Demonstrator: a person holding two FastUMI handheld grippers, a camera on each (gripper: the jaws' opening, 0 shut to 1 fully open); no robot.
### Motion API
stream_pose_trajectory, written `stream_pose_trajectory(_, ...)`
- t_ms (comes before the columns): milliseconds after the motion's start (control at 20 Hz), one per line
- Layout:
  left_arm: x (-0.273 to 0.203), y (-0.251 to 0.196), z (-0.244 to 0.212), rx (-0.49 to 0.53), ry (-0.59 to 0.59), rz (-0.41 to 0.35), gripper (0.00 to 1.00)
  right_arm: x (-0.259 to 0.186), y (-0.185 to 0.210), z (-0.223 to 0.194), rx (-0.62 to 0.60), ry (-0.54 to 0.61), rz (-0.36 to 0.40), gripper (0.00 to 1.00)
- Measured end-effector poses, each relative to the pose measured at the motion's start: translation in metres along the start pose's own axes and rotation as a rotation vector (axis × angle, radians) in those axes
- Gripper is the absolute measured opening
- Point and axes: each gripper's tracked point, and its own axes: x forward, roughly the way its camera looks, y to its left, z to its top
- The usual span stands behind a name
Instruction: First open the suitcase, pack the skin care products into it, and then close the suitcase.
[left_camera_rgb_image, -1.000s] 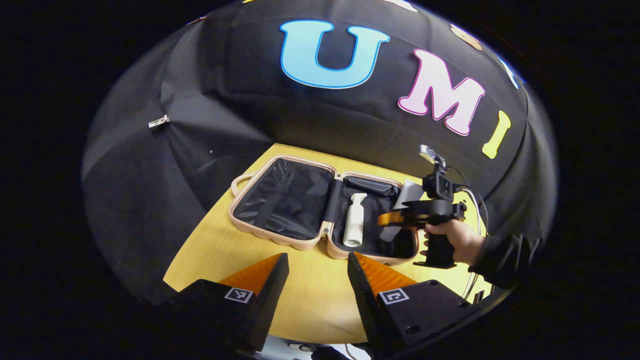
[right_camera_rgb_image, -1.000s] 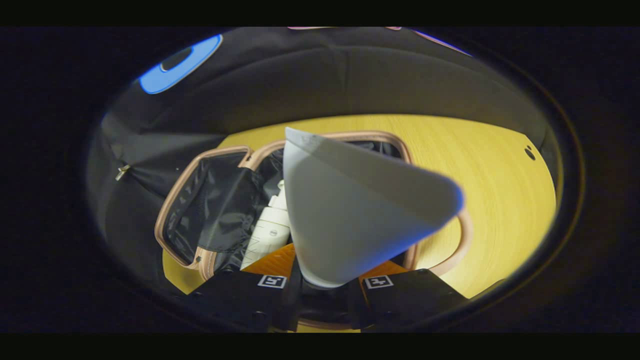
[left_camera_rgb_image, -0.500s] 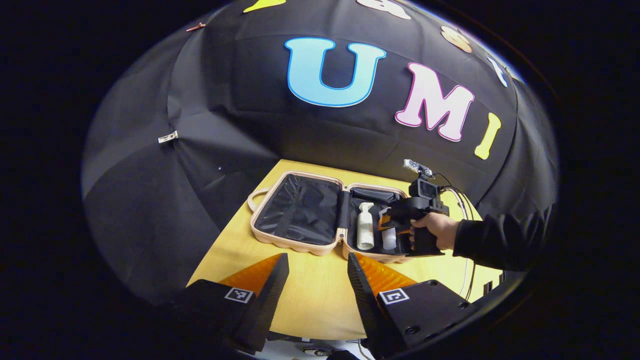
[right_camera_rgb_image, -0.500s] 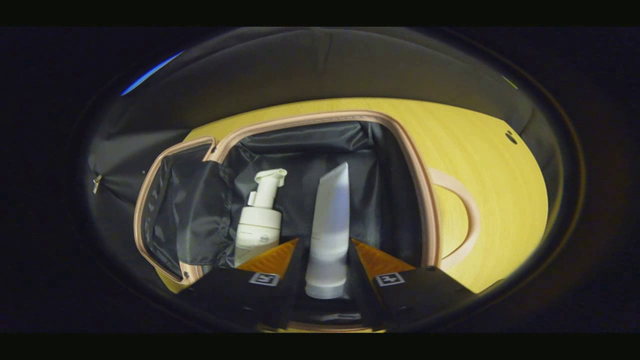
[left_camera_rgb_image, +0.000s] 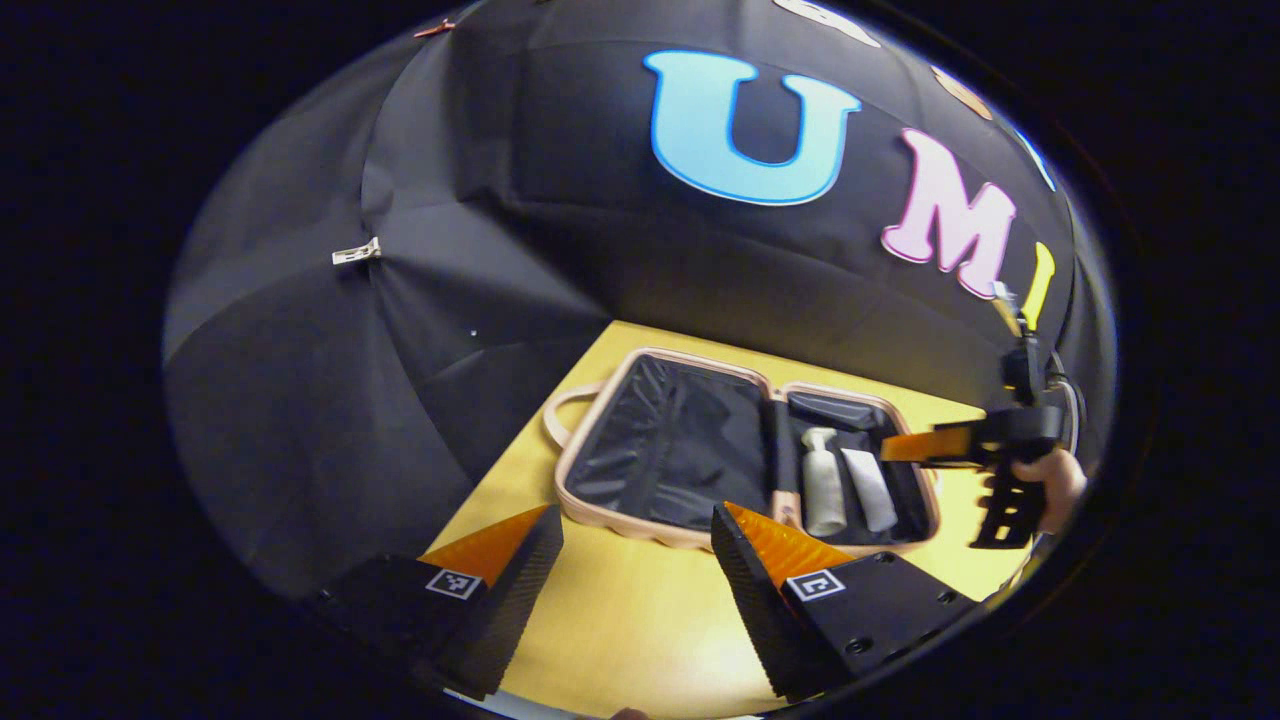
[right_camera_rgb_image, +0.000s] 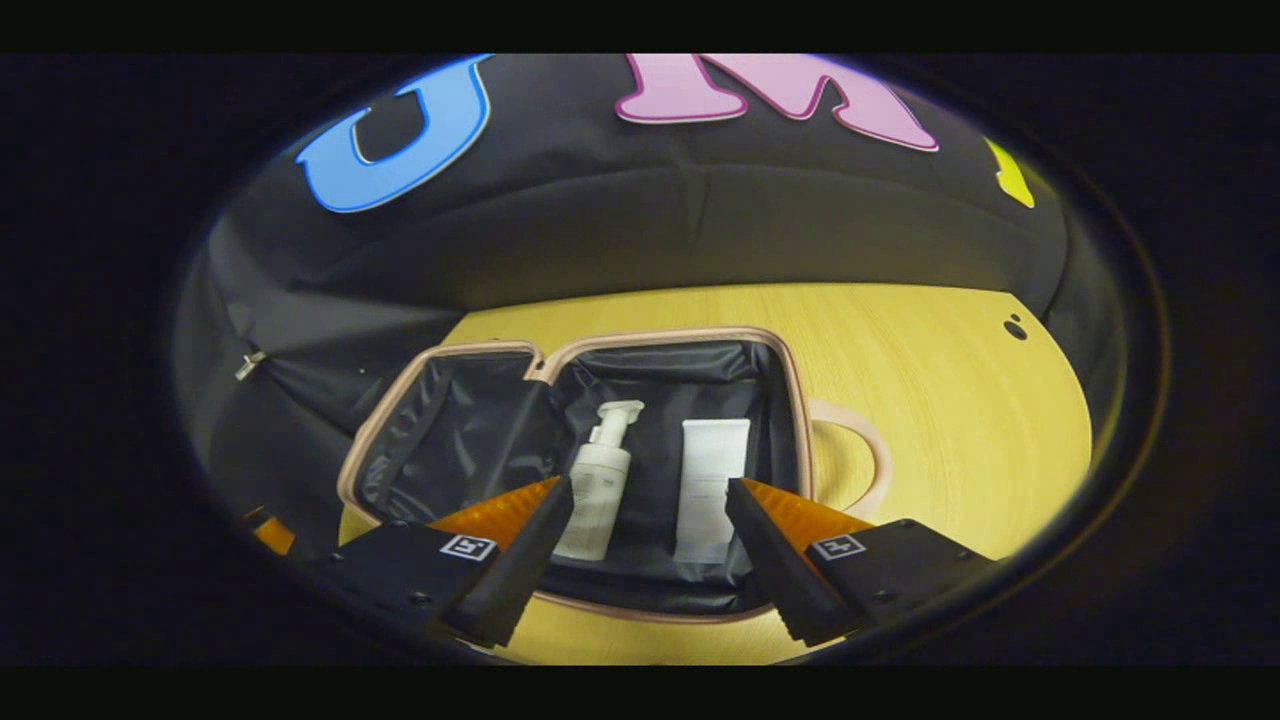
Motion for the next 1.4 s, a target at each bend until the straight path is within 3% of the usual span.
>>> stream_pose_trajectory(200, 0.079, 0.056, 0.027, 0.075, 0.011, 0.103, 0.94, -0.038, 0.004, 0.023, -0.049, -0.112, 0.034, 0.97)
stream_pose_trajectory(350, 0.139, 0.067, 0.038, 0.032, 0.051, 0.078, 0.95, -0.061, -0.005, 0.026, -0.101, -0.181, 0.029, 0.98)
stream_pose_trajectory(400, 0.157, 0.074, 0.041, 0.013, 0.055, 0.068, 0.91, -0.067, -0.009, 0.025, -0.125, -0.208, 0.029, 0.97)
stream_pose_trajectory(450, 0.174, 0.076, 0.043, -0.009, 0.065, 0.064, 0.95, -0.072, -0.018, 0.017, -0.148, -0.214, 0.019, 0.97)
stream_pose_trajectory(600, 0.213, 0.088, 0.044, -0.020, 0.101, 0.057, 0.94, -0.088, -0.043, -0.004, -0.174, -0.216, 0.001, 0.98)
stream_pose_trajectory(750, 0.240, 0.083, 0.034, -0.035, 0.180, -0.004, 0.93, -0.102, -0.079, -0.025, -0.179, -0.183, -0.069, 0.98)
stream_pose_trajectory(850, 0.254, 0.090, 0.034, -0.036, 0.194, -0.004, 0.93, -0.112, -0.098, -0.038, -0.169, -0.147, -0.108, 0.98)
stream_pose_trajectory(1050, 0.276, 0.083, 0.021, 0.014, 0.263, -0.064, 0.93, -0.121, -0.116, -0.053, -0.124, -0.126, -0.124, 0.97)
stream_pose_trajectory(1200, 0.281, 0.076, 0.016, 0.005, 0.308, -0.107, 0.66, -0.119, -0.127, -0.072, -0.154, -0.067, -0.148, 0.98)
stream_pose_trajectory(1250, 0.282, 0.073, 0.013, -0.011, 0.330, -0.125, 0.71, -0.118, -0.126, -0.074, -0.158, -0.058, -0.148, 0.98)
stream_pose_trajectory(1300, 0.286, 0.070, 0.008, -0.024, 0.348, -0.136, 0.66, -0.116, -0.126, -0.074, -0.161, -0.059, -0.146, 0.98)
stream_pose_trajectory(1350, 0.285, 0.072, -0.004, -0.014, 0.406, -0.125, 0.54, -0.115, -0.126, -0.074, -0.166, -0.061, -0.143, 0.98)
stream_pose_trajectory(1400, 0.289, 0.072, 0.004, -0.035, 0.357, -0.128, 0.40, -0.114, -0.125, -0.074, -0.175, -0.062, -0.142, 0.98)
